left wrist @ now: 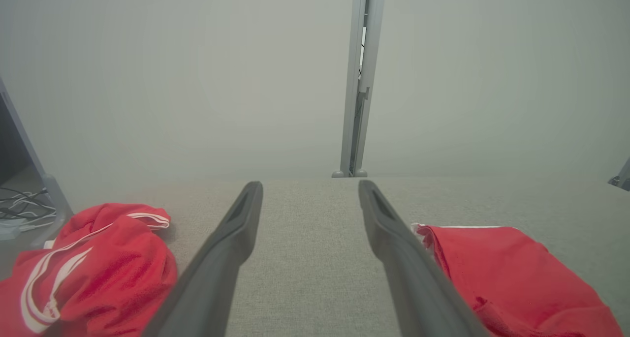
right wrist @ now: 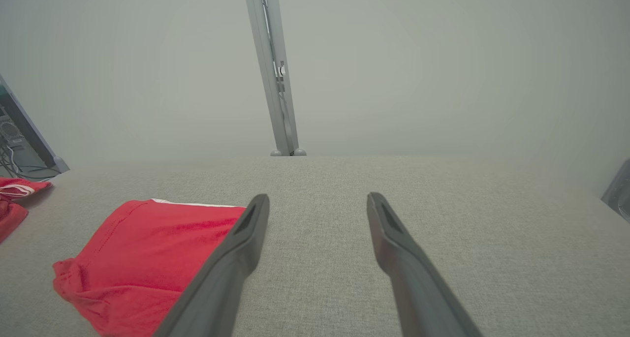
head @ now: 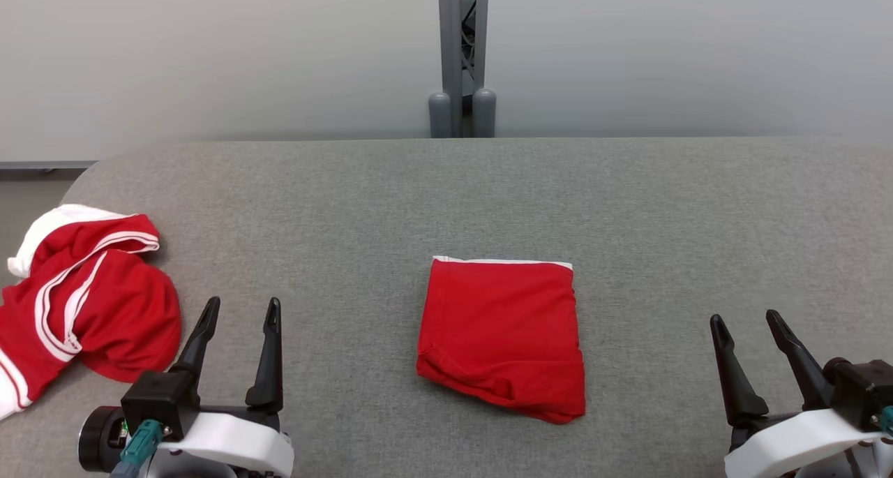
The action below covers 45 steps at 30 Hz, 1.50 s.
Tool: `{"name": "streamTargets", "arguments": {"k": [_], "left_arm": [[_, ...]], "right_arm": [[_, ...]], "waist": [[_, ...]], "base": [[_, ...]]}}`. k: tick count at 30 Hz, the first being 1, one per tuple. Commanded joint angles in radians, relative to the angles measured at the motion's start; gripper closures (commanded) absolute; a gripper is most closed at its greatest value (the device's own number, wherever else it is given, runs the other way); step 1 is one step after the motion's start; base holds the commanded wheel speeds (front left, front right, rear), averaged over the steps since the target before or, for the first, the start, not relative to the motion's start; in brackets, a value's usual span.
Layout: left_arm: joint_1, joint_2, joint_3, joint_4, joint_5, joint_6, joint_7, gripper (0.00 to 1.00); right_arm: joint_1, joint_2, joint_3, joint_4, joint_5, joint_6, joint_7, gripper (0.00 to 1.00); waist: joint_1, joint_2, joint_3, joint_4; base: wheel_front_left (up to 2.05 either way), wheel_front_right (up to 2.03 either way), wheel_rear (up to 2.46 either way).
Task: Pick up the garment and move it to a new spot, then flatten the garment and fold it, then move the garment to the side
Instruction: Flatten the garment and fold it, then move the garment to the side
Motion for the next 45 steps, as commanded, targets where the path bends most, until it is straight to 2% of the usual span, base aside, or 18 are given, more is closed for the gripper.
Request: {"name": "streamTargets", "arguments": {"k": [1,10,20,26,31,32,33,38,45], "left_arm": [[-0.015,0.005,0.004,-0.002,0.002,-0.001,-0.005,0.0],[-0.092,-0.019,0.014,0.052,-0.009,-0.041,-0.03,0.0],[-0.132,-0.071,0.026,0.107,0.007,-0.083,-0.048,0.0],[-0.145,-0.09,0.035,0.124,0.027,-0.103,-0.05,0.0],[-0.148,-0.103,0.045,0.127,0.045,-0.112,-0.05,0.0],[-0.15,-0.105,0.049,0.128,0.047,-0.114,-0.05,0.0],[-0.151,-0.105,0.054,0.129,0.05,-0.115,-0.05,0.0],[-0.154,-0.111,0.072,0.123,0.052,-0.116,-0.05,0.0],[-0.15,-0.101,0.084,0.092,0.058,-0.113,-0.05,0.0]], "right_arm": [[0.005,-0.002,-0.004,-0.002,-0.002,0.0,0.003,0.0],[-0.028,-0.002,0.034,0.083,-0.004,0.0,0.035,0.0],[-0.122,-0.002,0.087,0.328,0.038,0.0,0.004,0.0],[-0.177,-0.002,0.153,0.431,0.1,0.0,-0.011,0.0],[-0.19,-0.002,0.208,0.466,0.159,0.0,-0.009,0.0],[-0.194,-0.002,0.215,0.471,0.167,0.0,-0.016,0.62],[-0.197,-0.002,0.219,0.478,0.17,0.0,-0.021,1.0],[-0.221,-0.003,0.222,0.489,0.132,0.0,-0.077,1.0],[-0.232,-0.003,0.181,0.471,0.006,-0.001,-0.118,1.0]], "waist": [[0.0,-0.0001,0.004,0.009],[0.0,-0.0001,0.042,0.09],[0.0,-0.0001,0.102,0.182],[0.0,-0.0001,0.126,0.204],[0.0,-0.0001,0.135,0.192],[0.0,-0.0001,0.137,0.187],[0.0,-0.0001,0.137,0.182],[0.0,-0.0001,0.144,0.144],[0.0,-0.0001,0.161,0.039]], "base": [[0.0,0.0,0.0],[0.0,0.0,0.0],[0.0,0.0,0.0],[0.0,0.0,0.0],[0.0,0.0,0.0],[0.0,0.0,0.0],[0.0,0.0,0.0],[0.0,0.0,0.0],[0.0,0.0,0.0]]}}
